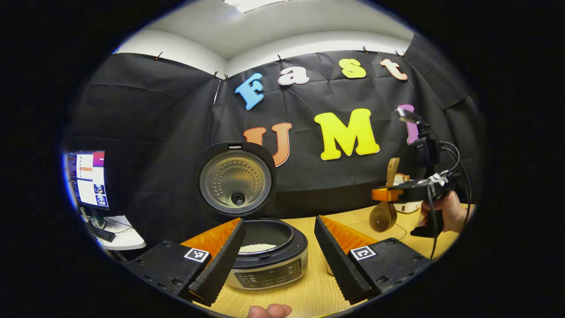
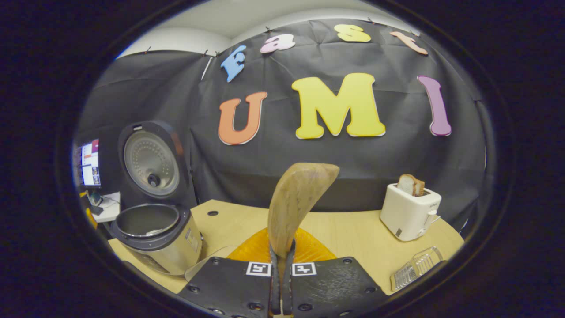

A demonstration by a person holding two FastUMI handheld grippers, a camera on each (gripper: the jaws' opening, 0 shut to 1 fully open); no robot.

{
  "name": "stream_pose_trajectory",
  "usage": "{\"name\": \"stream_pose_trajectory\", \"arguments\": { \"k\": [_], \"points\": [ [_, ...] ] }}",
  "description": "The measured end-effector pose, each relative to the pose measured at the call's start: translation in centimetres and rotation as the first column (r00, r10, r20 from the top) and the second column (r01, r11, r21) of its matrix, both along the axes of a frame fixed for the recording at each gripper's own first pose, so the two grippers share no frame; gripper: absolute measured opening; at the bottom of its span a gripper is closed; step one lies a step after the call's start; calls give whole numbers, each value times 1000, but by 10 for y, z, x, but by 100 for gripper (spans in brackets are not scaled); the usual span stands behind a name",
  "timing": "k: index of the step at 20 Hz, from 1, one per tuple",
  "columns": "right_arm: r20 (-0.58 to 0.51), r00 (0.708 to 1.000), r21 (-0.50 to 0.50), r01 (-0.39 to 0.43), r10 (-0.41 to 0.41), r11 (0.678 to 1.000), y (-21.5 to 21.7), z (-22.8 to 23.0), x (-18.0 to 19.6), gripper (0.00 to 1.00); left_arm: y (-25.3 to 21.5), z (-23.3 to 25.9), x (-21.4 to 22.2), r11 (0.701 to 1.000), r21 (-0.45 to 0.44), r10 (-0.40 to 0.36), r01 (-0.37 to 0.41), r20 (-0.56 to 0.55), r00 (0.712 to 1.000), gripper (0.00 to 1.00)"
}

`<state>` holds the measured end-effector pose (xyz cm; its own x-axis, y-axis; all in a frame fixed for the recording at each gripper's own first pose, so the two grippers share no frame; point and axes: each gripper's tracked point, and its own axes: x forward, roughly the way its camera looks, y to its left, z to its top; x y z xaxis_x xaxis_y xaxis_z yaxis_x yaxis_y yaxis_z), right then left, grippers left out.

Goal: Close the left gripper, press the button to open the rice cooker; take a wooden spoon from the chopstick holder with the right hand, scoop a spoonful of rice and pour it into the rice cooker, then put the wooden spoon back into the chopstick holder.

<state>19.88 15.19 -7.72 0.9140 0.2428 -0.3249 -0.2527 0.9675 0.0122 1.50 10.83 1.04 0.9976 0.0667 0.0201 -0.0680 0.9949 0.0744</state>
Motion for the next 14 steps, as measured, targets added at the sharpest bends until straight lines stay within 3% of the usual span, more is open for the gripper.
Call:
{"name": "stream_pose_trajectory", "arguments": {
  "k": [5, 14],
  "points": [
    [-122, 992, -131, -5, -11, 991, 15, -50, -2, 2, 7, -1, -4, 1000, 14, 6, -6, -6, 1000, 100],
    [-226, 968, -222, 61, -112, 973, -1, -89, -1, 0, 9, -1, -6, 1000, -9, -14, 14, 0, 1000, 100]
  ]
}}
